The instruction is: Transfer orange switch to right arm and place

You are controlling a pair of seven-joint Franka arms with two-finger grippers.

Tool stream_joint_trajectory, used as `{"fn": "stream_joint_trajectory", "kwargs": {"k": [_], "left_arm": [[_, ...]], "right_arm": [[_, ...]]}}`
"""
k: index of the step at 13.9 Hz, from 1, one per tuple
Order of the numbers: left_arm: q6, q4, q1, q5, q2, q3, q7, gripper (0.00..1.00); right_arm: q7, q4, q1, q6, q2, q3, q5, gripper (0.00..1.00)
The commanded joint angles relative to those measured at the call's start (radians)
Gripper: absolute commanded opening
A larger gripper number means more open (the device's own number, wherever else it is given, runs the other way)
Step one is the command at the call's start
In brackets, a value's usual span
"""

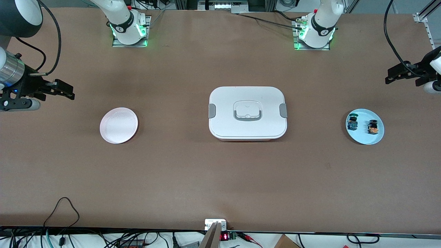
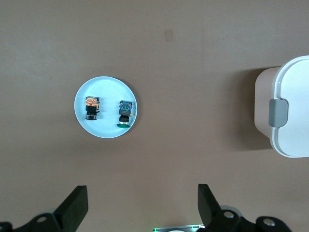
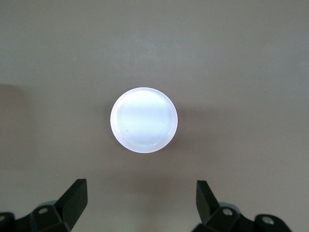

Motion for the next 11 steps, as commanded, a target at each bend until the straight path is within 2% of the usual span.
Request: {"fn": "stream_joint_trajectory", "kwargs": {"k": [1, 11], "left_arm": [[-0.029, 0.036, -0.002, 0.022, 0.018, 0.000, -0.007, 1.00], [-0.085, 0.043, -0.001, 0.021, 0.015, 0.001, -0.008, 1.00]], "right_arm": [[0.021, -0.011, 0.000, 0.015, -0.021, 0.004, -0.016, 1.00], [0.007, 0.004, -0.002, 0.014, -0.012, 0.003, -0.013, 1.00]]}}
